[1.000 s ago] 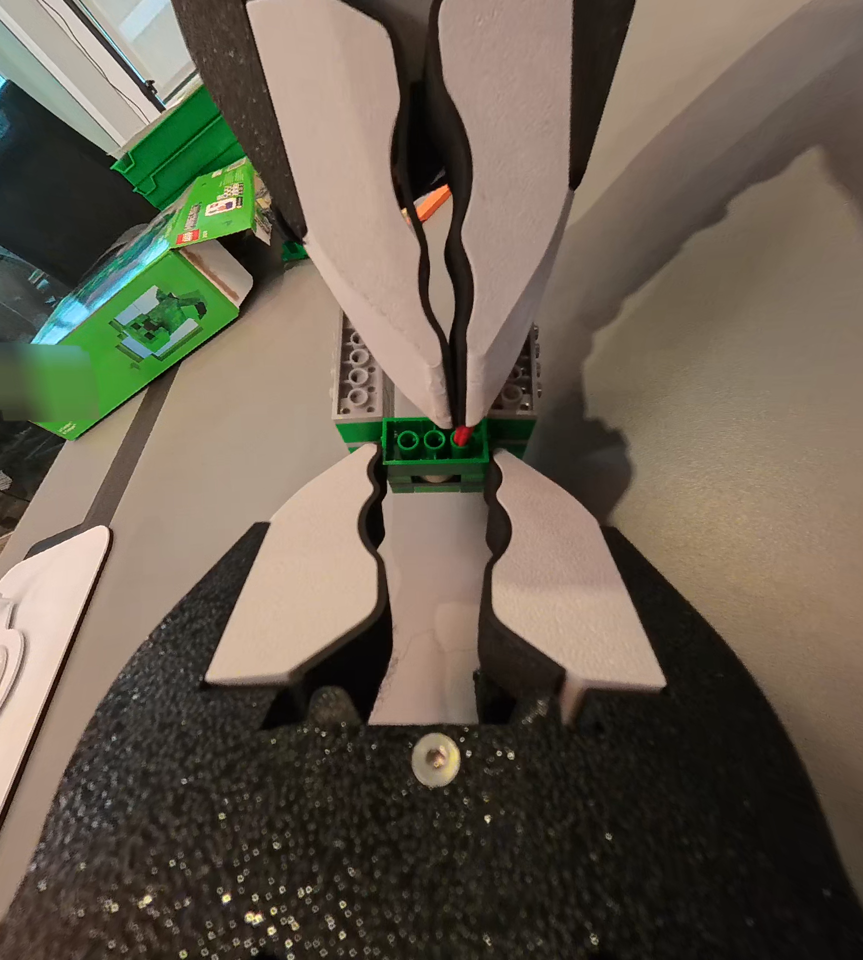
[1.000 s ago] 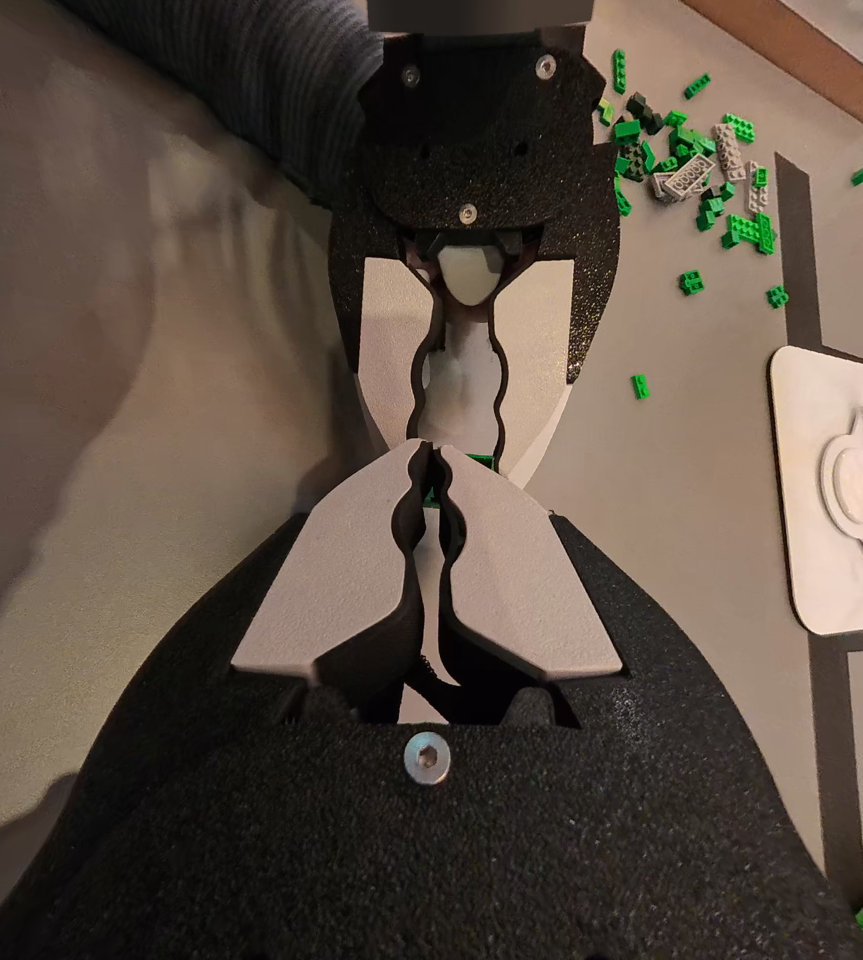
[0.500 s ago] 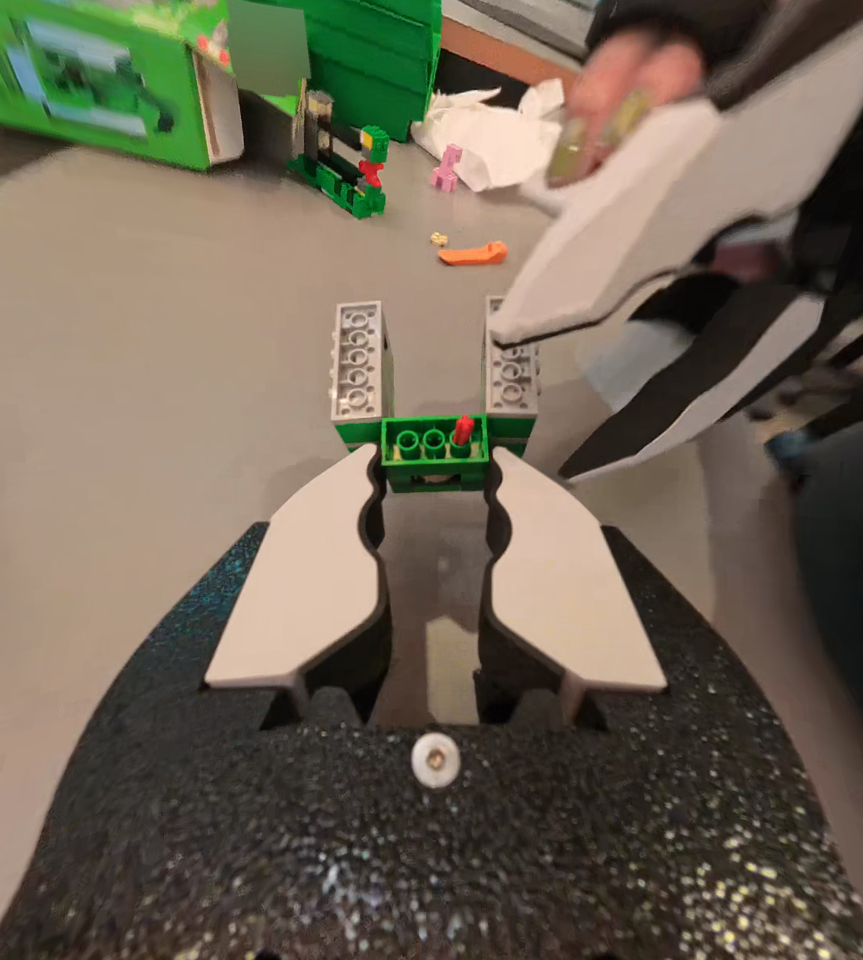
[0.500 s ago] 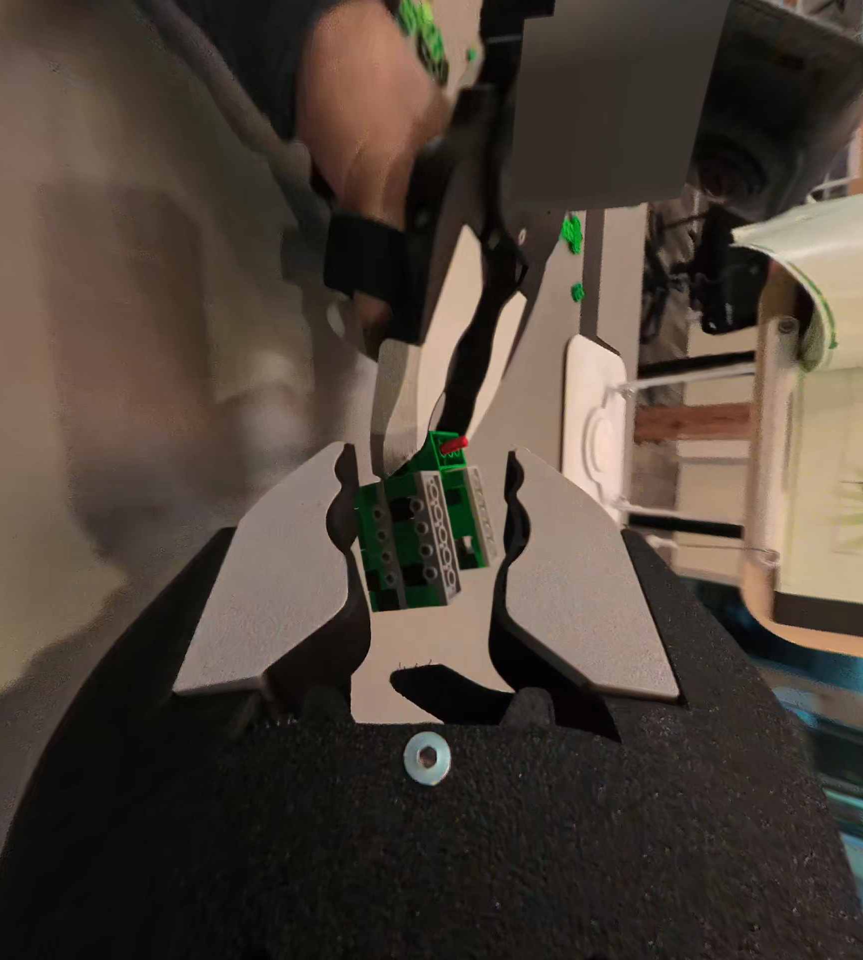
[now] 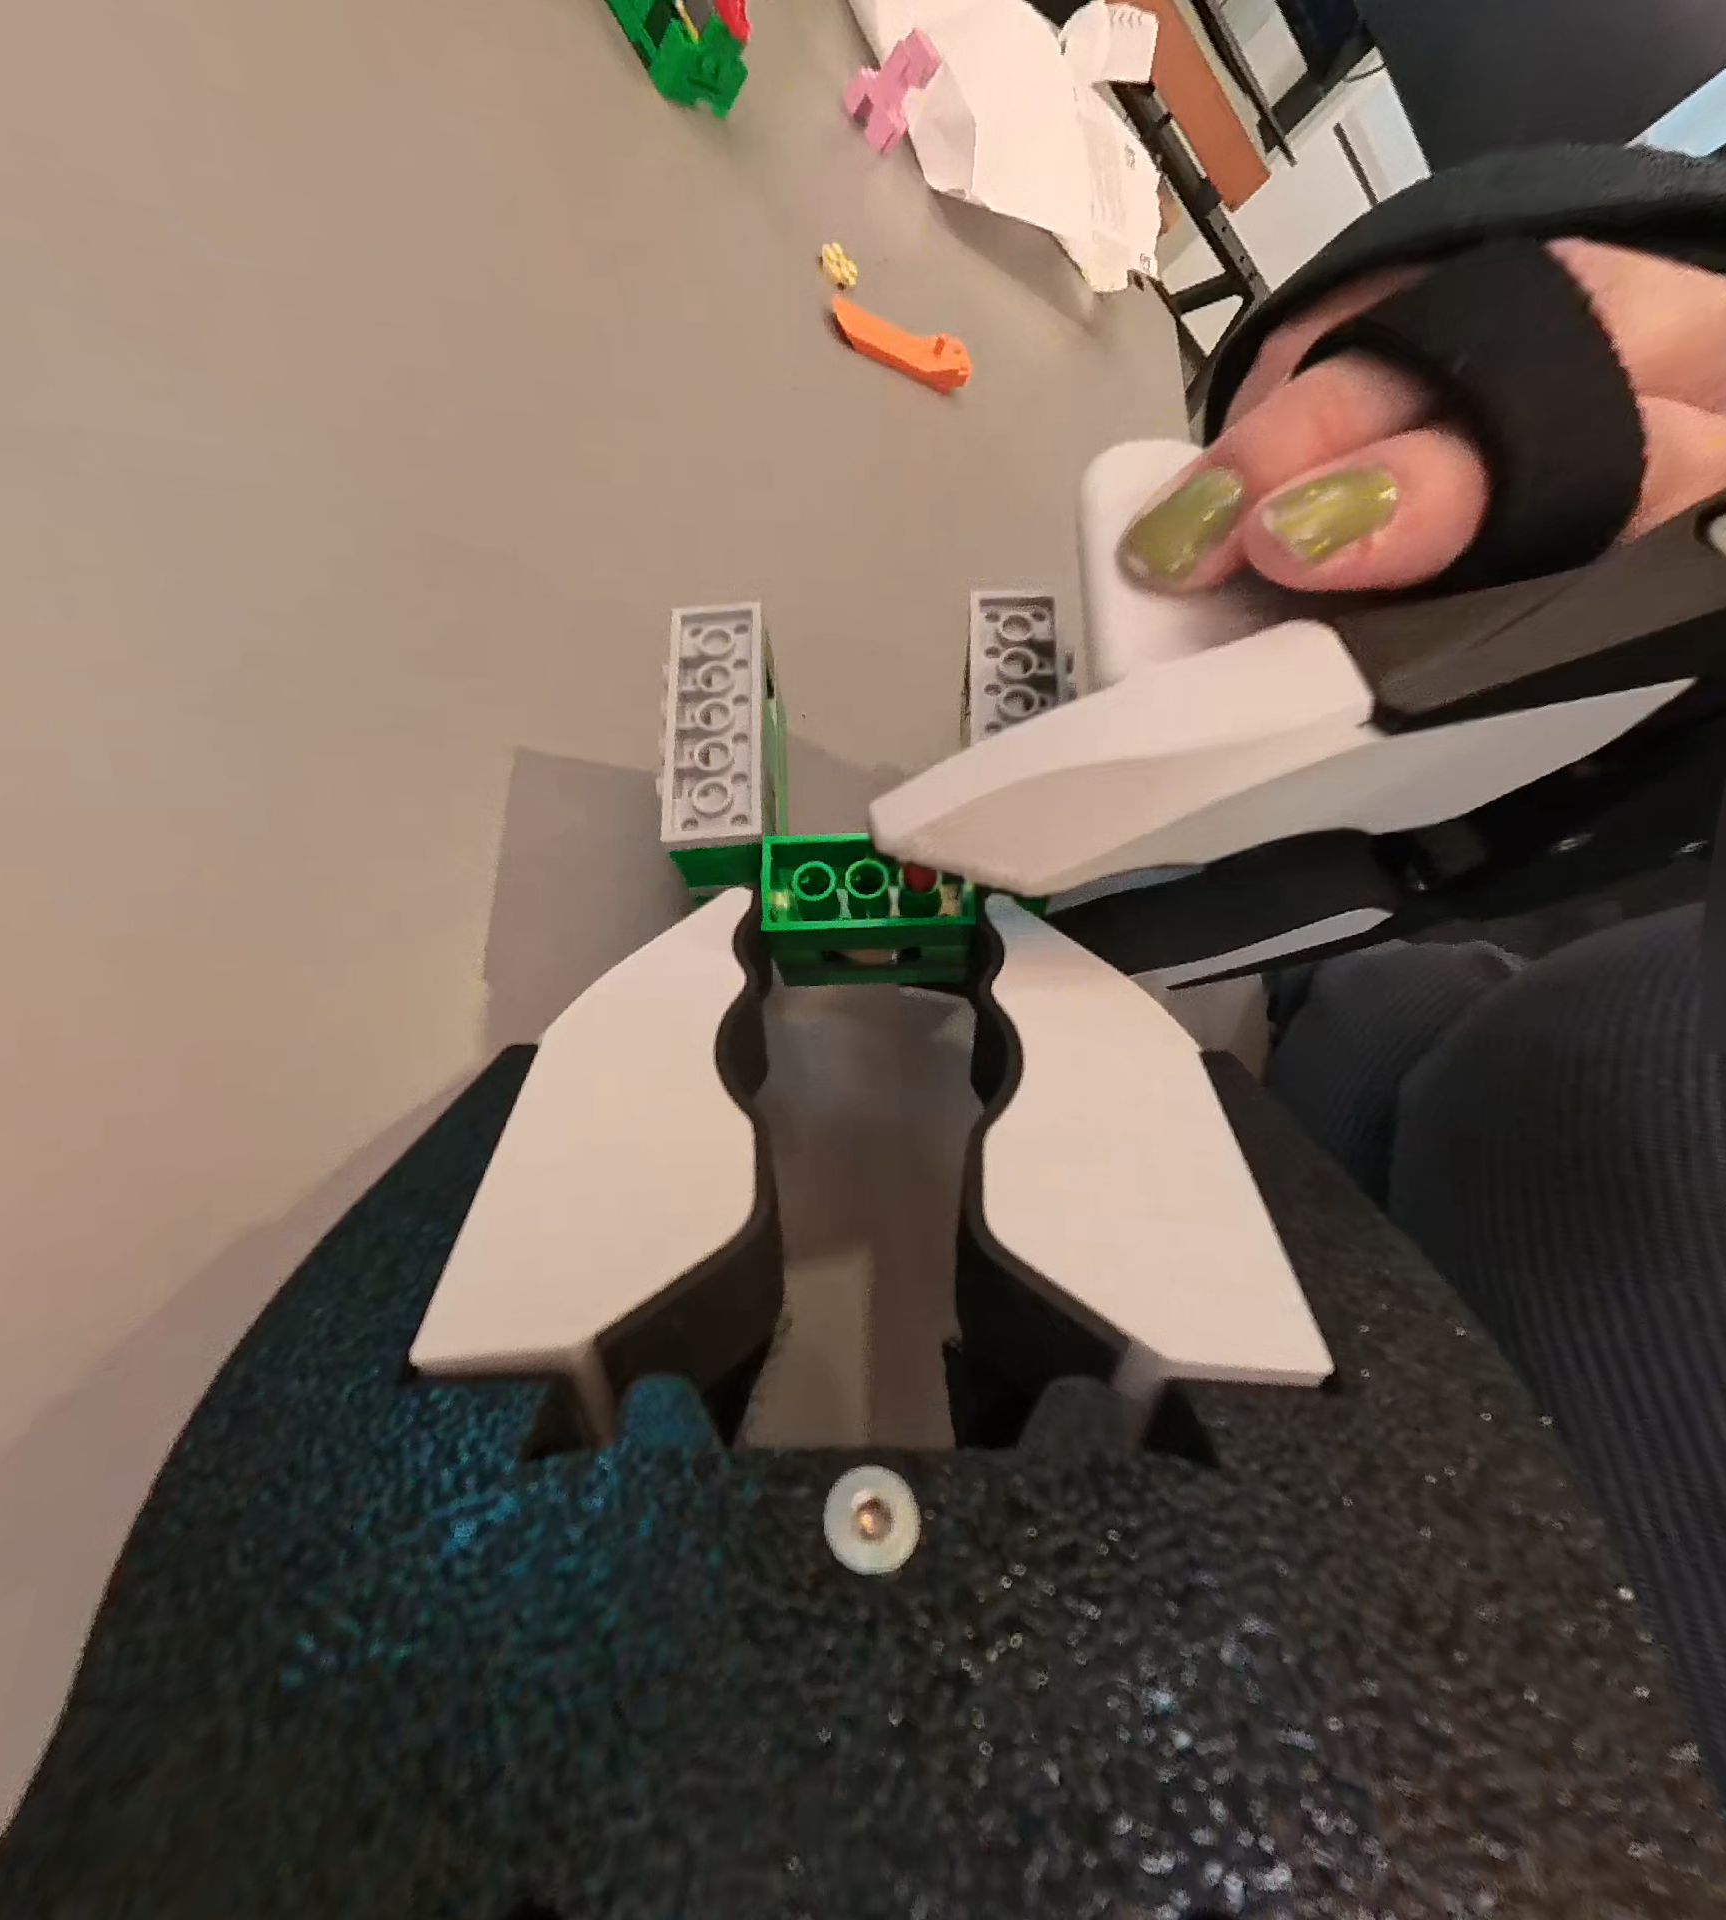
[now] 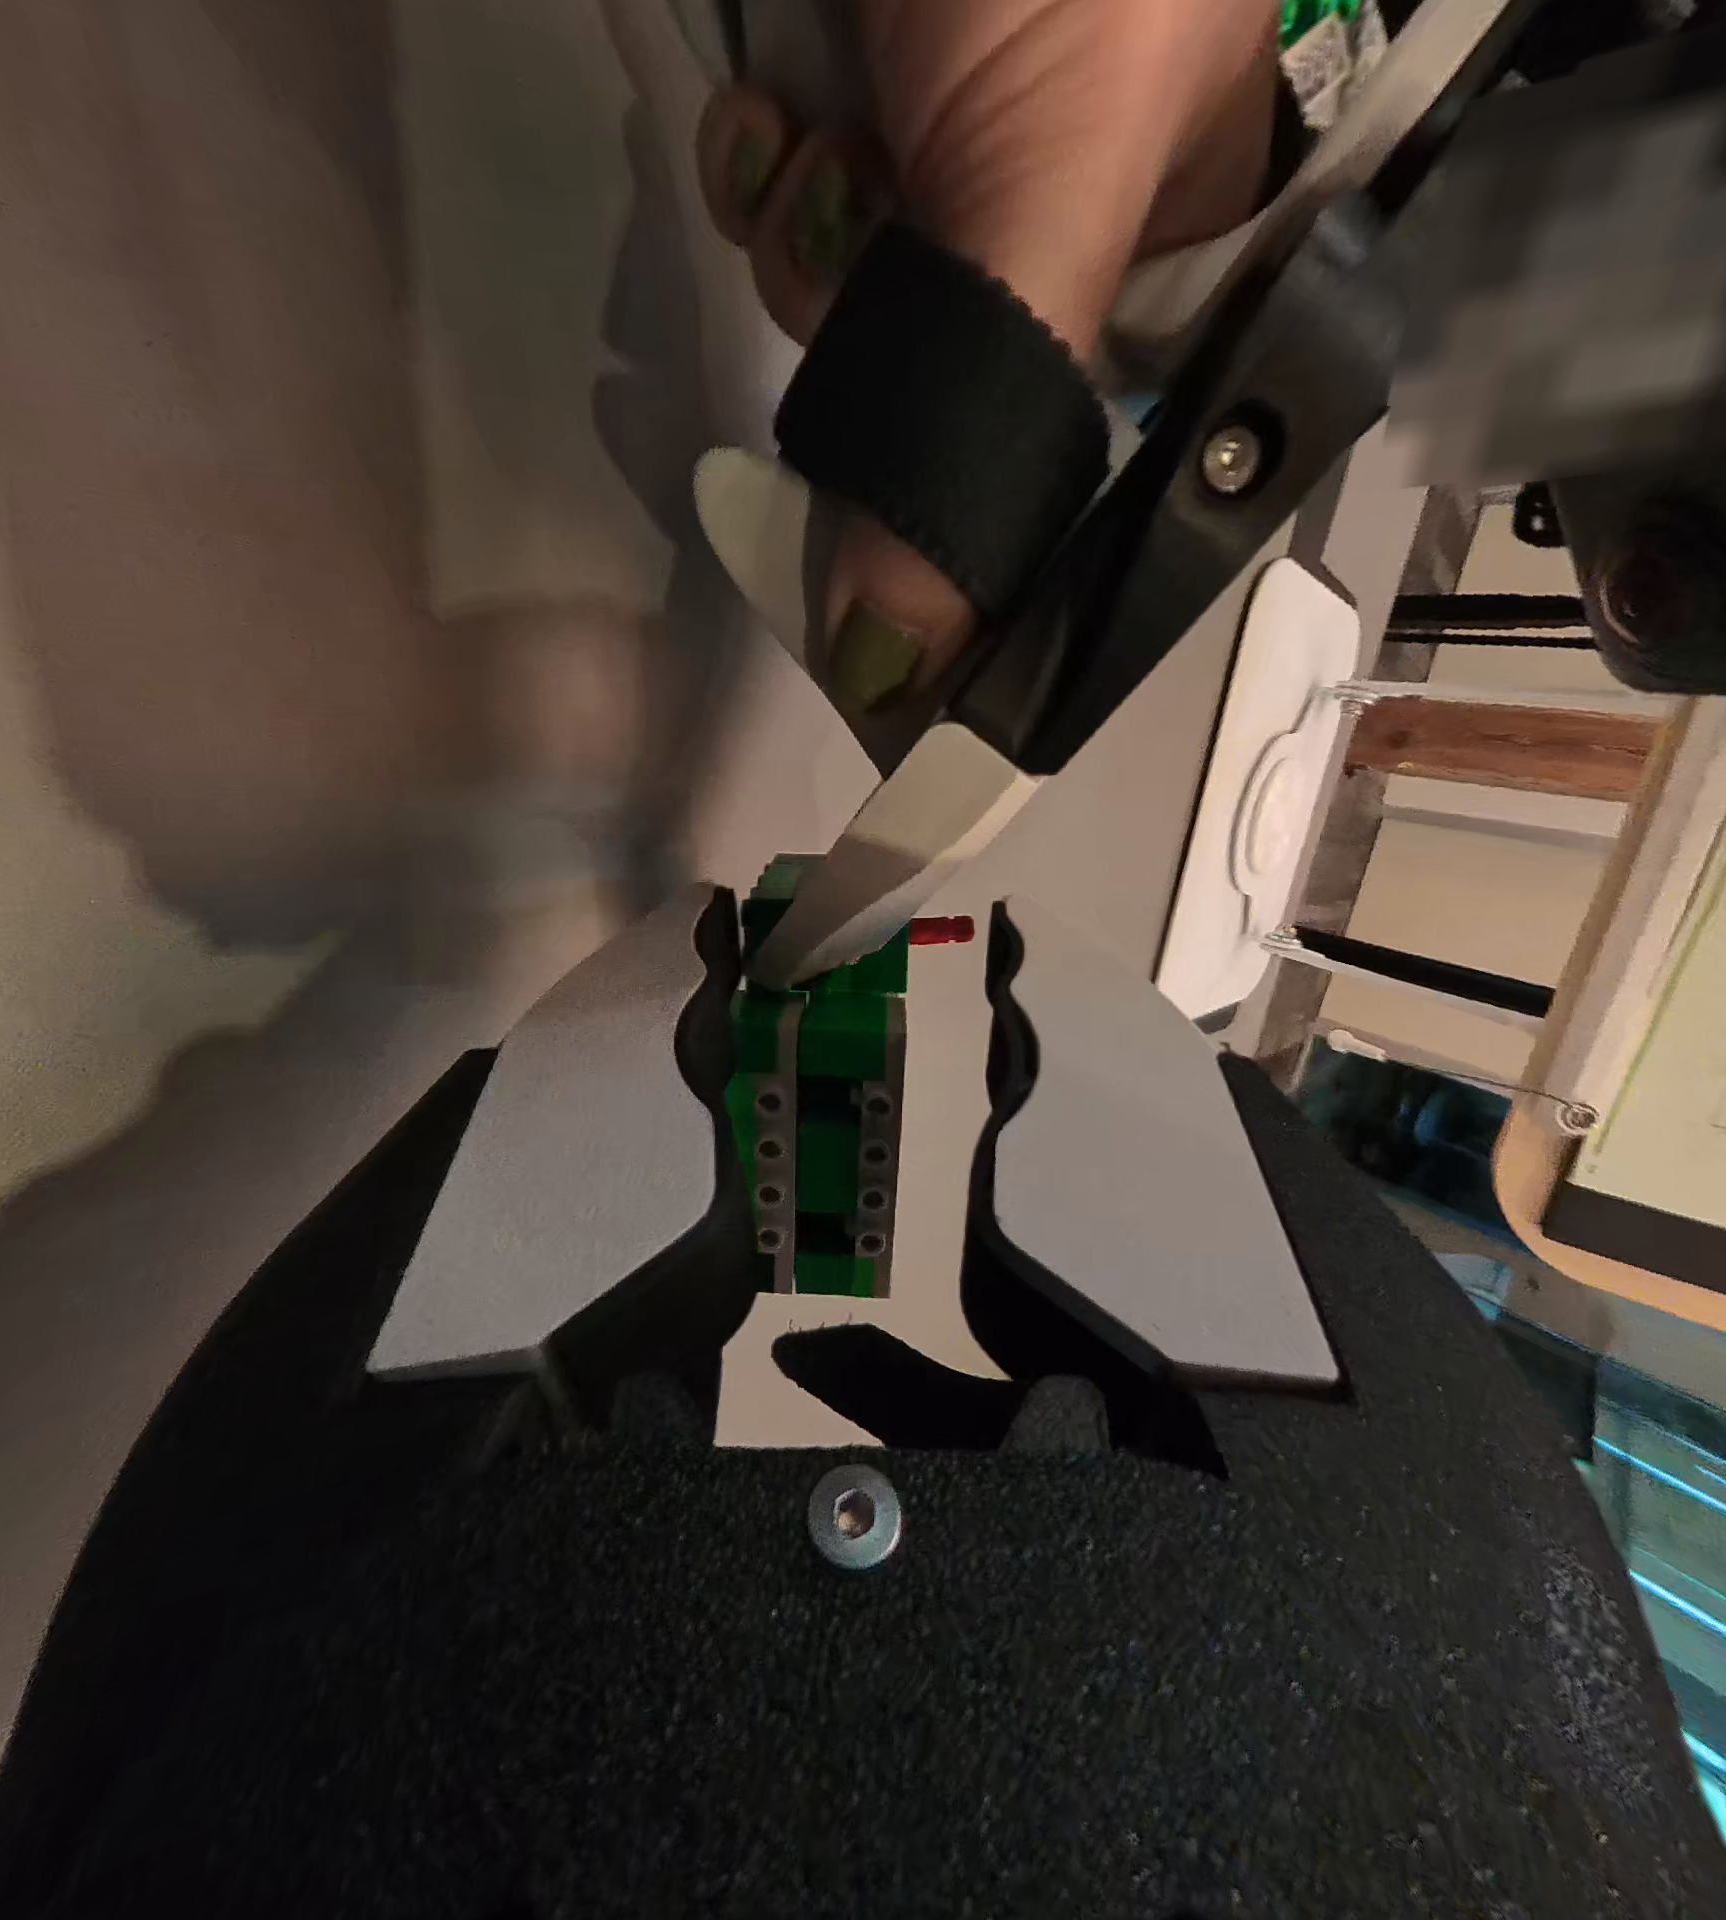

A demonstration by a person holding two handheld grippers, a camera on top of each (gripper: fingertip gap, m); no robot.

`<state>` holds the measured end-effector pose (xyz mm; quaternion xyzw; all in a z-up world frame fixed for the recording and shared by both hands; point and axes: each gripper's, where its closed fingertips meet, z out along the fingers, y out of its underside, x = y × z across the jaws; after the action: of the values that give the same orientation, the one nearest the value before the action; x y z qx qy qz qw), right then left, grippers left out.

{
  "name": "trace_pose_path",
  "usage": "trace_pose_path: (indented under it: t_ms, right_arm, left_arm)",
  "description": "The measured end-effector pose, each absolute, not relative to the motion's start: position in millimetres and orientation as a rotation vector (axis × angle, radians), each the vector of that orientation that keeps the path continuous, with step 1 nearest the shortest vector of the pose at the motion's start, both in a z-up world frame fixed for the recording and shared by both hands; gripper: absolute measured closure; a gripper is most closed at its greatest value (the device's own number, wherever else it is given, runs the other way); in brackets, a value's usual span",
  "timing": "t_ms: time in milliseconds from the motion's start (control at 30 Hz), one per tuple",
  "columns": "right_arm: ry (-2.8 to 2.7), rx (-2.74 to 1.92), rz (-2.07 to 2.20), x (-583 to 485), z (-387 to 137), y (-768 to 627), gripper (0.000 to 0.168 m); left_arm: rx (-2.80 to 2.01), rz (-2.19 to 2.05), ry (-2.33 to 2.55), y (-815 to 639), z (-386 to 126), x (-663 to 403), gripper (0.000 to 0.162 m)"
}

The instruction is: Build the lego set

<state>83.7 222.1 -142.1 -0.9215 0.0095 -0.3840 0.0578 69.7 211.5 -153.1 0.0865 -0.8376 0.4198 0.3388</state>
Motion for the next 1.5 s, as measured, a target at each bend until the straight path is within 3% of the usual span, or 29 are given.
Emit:
trace_pose_path:
  t_ms: [833,967,1133,1333,1500]
  right_arm:
    - [0.052,-2.778,-1.043,80,-147,222,0.133]
    - [0.11,-2.669,-1.111,78,-135,223,0.114]
    - [0.284,-2.351,-1.173,77,-95,215,0.089]
    - [0.586,-1.747,-1.193,113,-51,182,0.086]
    - [0.753,-1.299,-1.173,159,-45,146,0.088]
  left_arm:
    - [0.243,1.077,-2.144,210,-155,67,0.126]
    - [0.231,1.116,-2.261,212,-162,80,0.126]
    - [0.239,1.284,-2.41,215,-159,111,0.126]
    - [0.272,1.788,-2.702,225,-139,169,0.126]
    - [0.243,2.113,-2.932,245,-132,196,0.126]
